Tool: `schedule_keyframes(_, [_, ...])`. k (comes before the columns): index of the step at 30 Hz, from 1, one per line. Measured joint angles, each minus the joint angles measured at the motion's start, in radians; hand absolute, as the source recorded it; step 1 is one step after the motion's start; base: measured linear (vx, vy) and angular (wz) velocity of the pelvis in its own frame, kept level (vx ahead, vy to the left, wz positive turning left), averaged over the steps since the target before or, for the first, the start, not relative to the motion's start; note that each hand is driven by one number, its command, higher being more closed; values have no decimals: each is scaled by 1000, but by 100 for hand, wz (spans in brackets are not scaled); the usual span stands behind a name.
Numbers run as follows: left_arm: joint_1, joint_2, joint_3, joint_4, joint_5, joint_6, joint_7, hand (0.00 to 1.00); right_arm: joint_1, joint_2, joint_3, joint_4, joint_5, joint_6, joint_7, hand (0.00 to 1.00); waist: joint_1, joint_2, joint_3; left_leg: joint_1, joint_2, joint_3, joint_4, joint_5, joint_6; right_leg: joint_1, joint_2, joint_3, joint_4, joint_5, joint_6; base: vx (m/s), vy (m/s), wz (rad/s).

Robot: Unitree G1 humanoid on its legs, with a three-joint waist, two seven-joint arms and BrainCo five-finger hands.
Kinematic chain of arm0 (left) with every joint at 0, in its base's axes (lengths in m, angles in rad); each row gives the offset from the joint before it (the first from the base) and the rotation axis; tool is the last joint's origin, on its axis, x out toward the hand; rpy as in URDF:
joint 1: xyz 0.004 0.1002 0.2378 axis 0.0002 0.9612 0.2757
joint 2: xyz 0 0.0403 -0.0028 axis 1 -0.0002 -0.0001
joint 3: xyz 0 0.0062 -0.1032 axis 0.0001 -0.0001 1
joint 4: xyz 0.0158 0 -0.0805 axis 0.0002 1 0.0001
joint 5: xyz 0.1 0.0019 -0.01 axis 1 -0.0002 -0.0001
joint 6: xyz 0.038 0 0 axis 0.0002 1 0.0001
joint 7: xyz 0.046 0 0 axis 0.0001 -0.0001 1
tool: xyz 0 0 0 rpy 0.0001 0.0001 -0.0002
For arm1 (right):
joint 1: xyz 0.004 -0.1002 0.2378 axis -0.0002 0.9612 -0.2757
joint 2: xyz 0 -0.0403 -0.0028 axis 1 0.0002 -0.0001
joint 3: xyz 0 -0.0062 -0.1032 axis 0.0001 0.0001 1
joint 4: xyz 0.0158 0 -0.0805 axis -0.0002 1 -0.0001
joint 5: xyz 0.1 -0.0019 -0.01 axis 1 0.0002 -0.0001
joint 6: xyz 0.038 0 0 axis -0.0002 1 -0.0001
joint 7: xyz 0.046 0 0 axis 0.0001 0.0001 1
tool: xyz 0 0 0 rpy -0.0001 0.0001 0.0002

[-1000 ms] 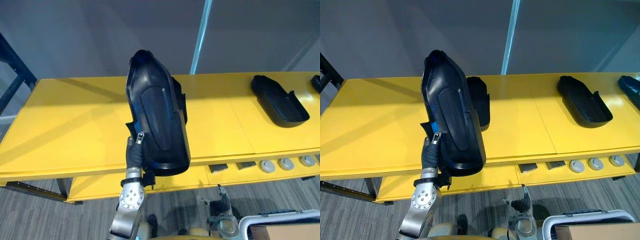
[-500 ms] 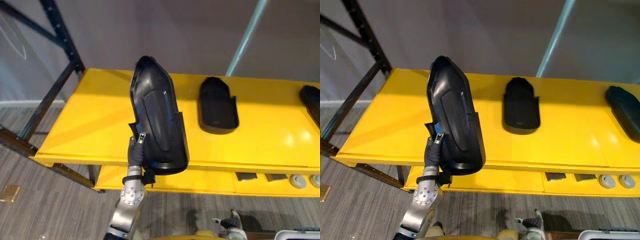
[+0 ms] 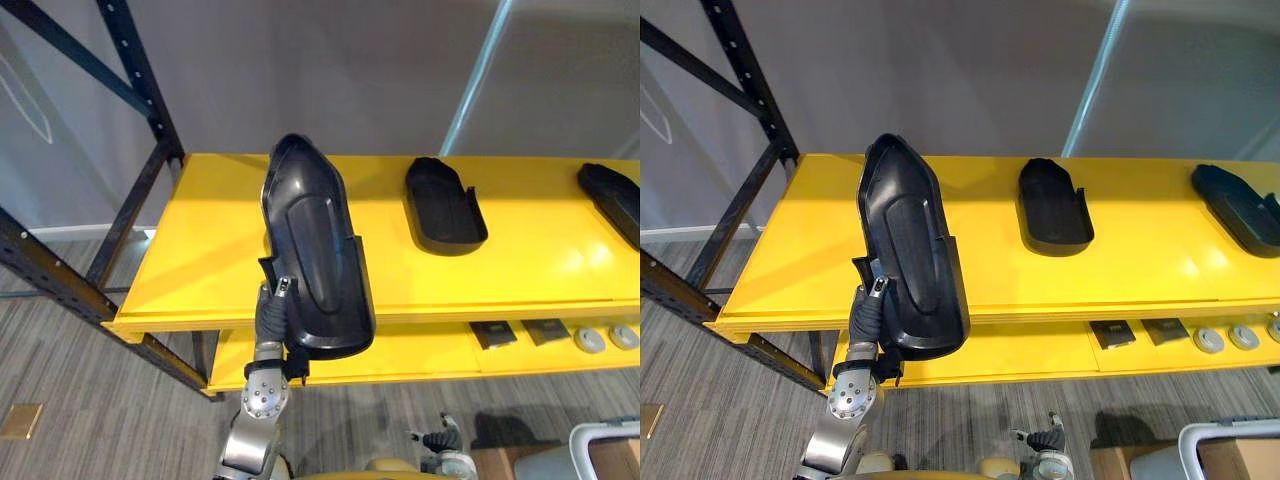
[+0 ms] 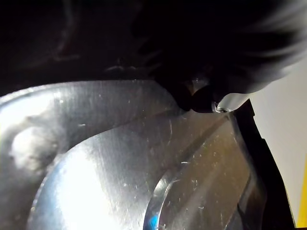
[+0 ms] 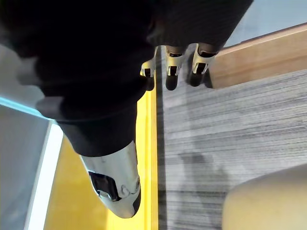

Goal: Walk over and take plastic housings, then place them on the shelf

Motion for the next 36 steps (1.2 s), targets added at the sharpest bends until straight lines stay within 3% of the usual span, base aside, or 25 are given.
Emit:
schedule_keyframes(4, [3, 1, 16, -23, 0, 0, -2, 100, 11, 1, -3, 0, 1, 1, 1, 0, 16, 1, -6, 21, 5, 33, -28, 2, -3, 25, 2, 13, -38, 15, -20, -5, 12, -10])
schedule_keyframes(10, [7, 1, 68, -23, 1, 7, -16, 100, 21, 3, -29, 0, -1, 1, 2, 0, 17, -7, -24, 54, 2, 80, -75, 11, 3, 62, -6, 46, -122, 57, -3, 48, 65, -18])
schedule_keyframes(15, [-7, 16, 137, -8, 15, 41, -4, 100, 27, 3, -41, 7, -3, 1, 6, 0, 15, -9, -39, 87, -7, 96, -122, 40, 2, 86, -13, 56, -186, 95, 2, 41, 37, -7])
schedule_keyframes(21, [-149, 89, 256, 162, 30, 80, 41, 100, 23, -6, -64, 19, -4, 0, 23, 0, 9, 9, -53, 131, -17, 98, -254, 125, -8, 85, -6, 55, -225, 141, -12, -38, -23, -1])
schedule_keyframes(25, [-259, 161, 301, 306, 29, 107, 48, 100, 2, -14, -71, 40, -4, -2, 26, 0, -15, 34, -57, 157, -30, 100, -409, 231, -8, 61, 2, 55, -272, 186, -19, -95, -25, -5])
schedule_keyframes(28, [-338, 196, 315, 389, 29, 119, 48, 100, -6, -22, -77, 40, -4, -2, 45, 0, -24, 50, -53, 153, -31, 100, -469, 270, -6, 34, 8, 53, -282, 207, -13, -146, -10, -1])
schedule_keyframes(33, [-457, 253, 346, 455, 27, 143, 50, 100, -14, -21, -73, 38, -3, -5, 49, 0, -36, 47, -45, 90, -27, 110, -469, 267, -9, -21, 11, 57, -305, 219, 19, -105, 14, -1])
schedule_keyframes(36, [-540, 277, 345, 509, 20, 149, 49, 100, -15, -20, -70, 36, -2, -8, 52, 0, -37, 41, -38, 49, -20, 112, -420, 263, -2, -33, 10, 57, -311, 239, 12, -9, 7, -2])
